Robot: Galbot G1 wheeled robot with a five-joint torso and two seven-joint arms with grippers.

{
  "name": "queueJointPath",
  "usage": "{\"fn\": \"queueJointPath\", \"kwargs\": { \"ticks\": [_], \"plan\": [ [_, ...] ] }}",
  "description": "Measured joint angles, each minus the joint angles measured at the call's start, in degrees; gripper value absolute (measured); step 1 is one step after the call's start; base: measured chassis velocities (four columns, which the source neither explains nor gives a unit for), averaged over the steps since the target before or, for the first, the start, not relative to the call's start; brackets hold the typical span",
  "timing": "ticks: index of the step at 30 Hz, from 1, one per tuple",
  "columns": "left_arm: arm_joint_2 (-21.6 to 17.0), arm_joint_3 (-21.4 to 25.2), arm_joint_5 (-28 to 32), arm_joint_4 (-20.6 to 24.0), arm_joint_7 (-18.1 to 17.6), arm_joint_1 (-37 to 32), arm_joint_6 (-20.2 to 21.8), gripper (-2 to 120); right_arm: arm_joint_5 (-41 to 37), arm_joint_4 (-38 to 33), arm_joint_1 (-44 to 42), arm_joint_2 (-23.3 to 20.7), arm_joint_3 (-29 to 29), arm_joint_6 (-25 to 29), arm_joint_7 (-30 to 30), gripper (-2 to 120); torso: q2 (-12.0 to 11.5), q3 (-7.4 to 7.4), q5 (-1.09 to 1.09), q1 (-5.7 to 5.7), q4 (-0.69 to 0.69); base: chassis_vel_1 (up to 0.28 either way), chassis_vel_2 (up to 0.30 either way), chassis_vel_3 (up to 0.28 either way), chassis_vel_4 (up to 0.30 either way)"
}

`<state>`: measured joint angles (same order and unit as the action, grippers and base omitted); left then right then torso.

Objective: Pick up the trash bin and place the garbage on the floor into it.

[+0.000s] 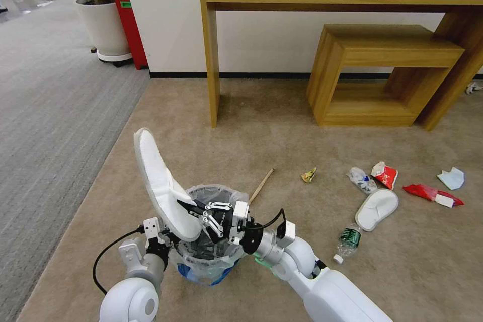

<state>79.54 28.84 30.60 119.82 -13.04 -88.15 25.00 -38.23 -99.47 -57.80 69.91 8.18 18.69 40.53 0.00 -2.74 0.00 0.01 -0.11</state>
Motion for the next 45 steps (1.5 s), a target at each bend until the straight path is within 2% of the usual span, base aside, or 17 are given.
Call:
{"fn": "queueJointPath", "kwargs": {
  "ticks": [12, 14, 17, 18, 21, 22, 26, 27, 29, 31, 34, 38, 40, 45],
  "plan": [
    [-0.48, 0.77, 1.06, 1.11, 0.05, -0.49, 0.01, 3, 1.28, 1.29, -0.48, 0.03, -0.87, 0.75, 0.32, 0, 0.00, 0.00, 0.00, 0.00, 0.00, 0.000, 0.000, 0.000, 0.000],
    [-0.49, 0.85, 1.14, 1.24, 0.05, -0.51, 0.03, 3, 1.35, 1.29, -0.61, 0.03, -1.01, 0.75, 0.49, 4, 0.00, 0.00, 0.00, 0.00, 0.00, 0.000, 0.000, 0.000, 0.000],
    [-0.59, 1.23, 1.53, 1.57, 0.03, -0.52, 0.13, 3, 1.52, 1.35, -0.88, -0.05, -1.54, 0.75, 1.04, 18, 0.00, 0.00, 0.00, 0.00, 0.00, 0.000, 0.000, 0.000, 0.000],
    [-0.59, 1.23, 1.53, 1.57, 0.03, -0.52, 0.13, 3, 1.52, 1.35, -0.88, -0.05, -1.54, 0.75, 1.04, 18, 0.00, 0.00, 0.00, 0.00, 0.00, 0.000, 0.000, 0.000, 0.000],
    [-0.69, 1.61, 1.86, 1.75, -0.01, -0.52, 0.15, 3, 1.71, 1.46, -1.17, -0.20, -1.84, 0.75, 1.15, 32, 0.00, 0.00, 0.00, 0.00, 0.00, 0.000, 0.000, 0.000, 0.000],
    [-0.69, 1.61, 1.86, 1.75, -0.01, -0.52, 0.15, 3, 1.71, 1.46, -1.17, -0.20, -1.84, 0.75, 1.15, 32, 0.00, 0.00, 0.00, 0.00, 0.00, 0.000, 0.000, 0.000, 0.000],
    [-0.67, 1.79, 1.98, 1.84, -0.02, -0.52, 0.16, 3, 1.95, 1.65, -1.45, -0.23, -2.11, 0.86, 1.42, 50, 0.00, 0.00, 0.00, 0.00, 0.00, 0.000, 0.000, 0.000, 0.000],
    [-0.67, 1.79, 1.98, 1.84, -0.02, -0.52, 0.16, 3, 1.95, 1.65, -1.45, -0.23, -2.11, 0.86, 1.42, 50, 0.00, 0.00, 0.00, 0.00, 0.00, 0.000, 0.000, 0.000, 0.000],
    [-0.65, 1.94, 2.00, 1.83, -0.03, -0.51, 0.16, 3, 2.10, 1.72, -1.55, -0.31, -2.27, 1.00, 1.55, 62, 0.00, 0.00, 0.00, 0.00, 0.00, 0.000, 0.000, 0.000, 0.000],
    [-0.65, 2.00, 2.03, 1.83, -0.03, -0.51, 0.16, 3, 2.15, 1.73, -1.57, -0.34, -2.35, 1.04, 1.60, 65, 0.00, 0.00, 0.00, 0.00, 0.00, 0.000, 0.000, 0.000, 0.000],
    [-0.77, 2.21, 2.30, 1.87, -0.04, -0.48, 0.16, 3, 2.28, 1.76, -1.73, -0.55, -2.63, 1.25, 1.66, 80, 0.00, 0.00, 0.00, 0.00, 0.00, 0.000, 0.000, 0.000, 0.000],
    [-0.80, 2.29, 2.38, 1.90, -0.05, -0.48, 0.16, 3, 2.29, 1.76, -1.86, -0.70, -2.88, 1.40, 1.66, 89, 0.00, 0.00, 0.00, 0.00, 0.00, 0.000, 0.000, 0.000, 0.000],
    [-0.80, 2.30, 2.39, 1.90, -0.05, -0.50, 0.14, 3, 2.17, 1.49, -1.89, -0.73, -3.44, 1.47, 1.58, 98, 0.00, 0.00, 0.00, 0.00, 0.00, 0.000, 0.000, 0.000, 0.000],
    [-0.87, 2.37, 2.36, 1.77, -0.05, -0.57, 0.00, 3, 1.40, 0.03, -2.00, -1.12, -4.74, 1.24, 0.46, 100, 0.00, 0.00, 0.00, 0.00, 0.00, 0.000, 0.000, 0.000, 0.000]
  ]
}}
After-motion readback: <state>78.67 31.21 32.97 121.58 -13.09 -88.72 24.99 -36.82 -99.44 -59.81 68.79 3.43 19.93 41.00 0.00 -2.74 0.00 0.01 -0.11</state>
